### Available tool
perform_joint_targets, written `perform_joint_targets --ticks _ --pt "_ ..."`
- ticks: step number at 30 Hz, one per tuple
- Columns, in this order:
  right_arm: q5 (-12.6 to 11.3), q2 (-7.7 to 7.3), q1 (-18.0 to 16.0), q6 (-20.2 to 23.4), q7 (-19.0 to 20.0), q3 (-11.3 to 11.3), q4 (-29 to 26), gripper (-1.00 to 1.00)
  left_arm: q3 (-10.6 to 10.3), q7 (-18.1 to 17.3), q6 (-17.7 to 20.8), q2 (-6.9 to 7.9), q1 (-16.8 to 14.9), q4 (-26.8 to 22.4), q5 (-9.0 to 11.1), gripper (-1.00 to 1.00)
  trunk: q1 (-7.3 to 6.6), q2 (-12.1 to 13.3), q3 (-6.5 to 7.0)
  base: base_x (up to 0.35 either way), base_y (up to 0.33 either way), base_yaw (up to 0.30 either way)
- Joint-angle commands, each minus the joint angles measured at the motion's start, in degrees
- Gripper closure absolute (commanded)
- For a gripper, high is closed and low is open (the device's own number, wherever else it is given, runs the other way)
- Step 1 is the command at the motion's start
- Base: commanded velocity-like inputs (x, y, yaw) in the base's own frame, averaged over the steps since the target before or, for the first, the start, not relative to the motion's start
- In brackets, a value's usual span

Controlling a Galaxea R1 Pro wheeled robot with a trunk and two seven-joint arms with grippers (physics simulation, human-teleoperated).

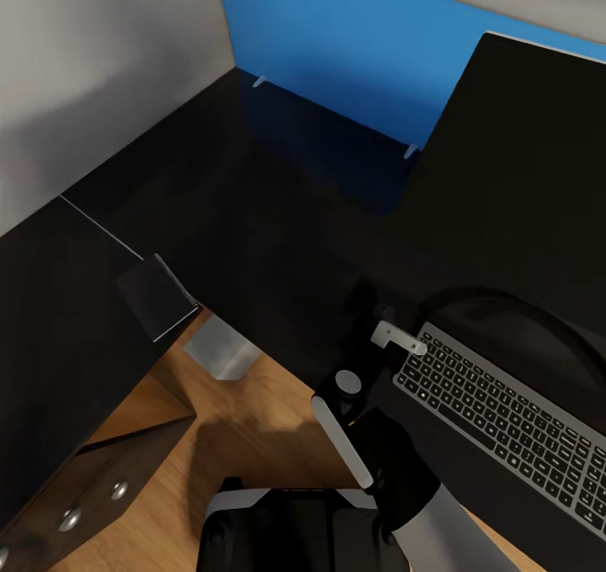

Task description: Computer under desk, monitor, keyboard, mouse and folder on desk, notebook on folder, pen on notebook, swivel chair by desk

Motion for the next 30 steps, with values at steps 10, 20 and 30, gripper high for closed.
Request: perform_joint_targets --ticks 10,20,30 --pt "-0.4 0.00 -0.4 1.4 -1.6 -0.1 0.0 1.00 0.1 -0.1 0.6 -0.01 -0.1 -0.1 0.3 -1.00 0.03 -0.1 -0.05 0.000 0.000 0.000" --pt "-0.6 0.00 -0.7 1.5 -1.7 -0.3 0.6 1.00 0.1 -0.1 0.6 0.01 -0.1 -0.1 0.3 -1.00 0.03 -0.1 -0.05 0.000 0.000 0.000" --pt "-0.9 0.00 -0.7 1.4 -3.3 -0.4 0.7 1.00 0.1 -0.1 0.6 0.02 -0.1 -0.1 0.3 -1.00 0.03 -0.1 -0.05 0.000 0.000 0.000"
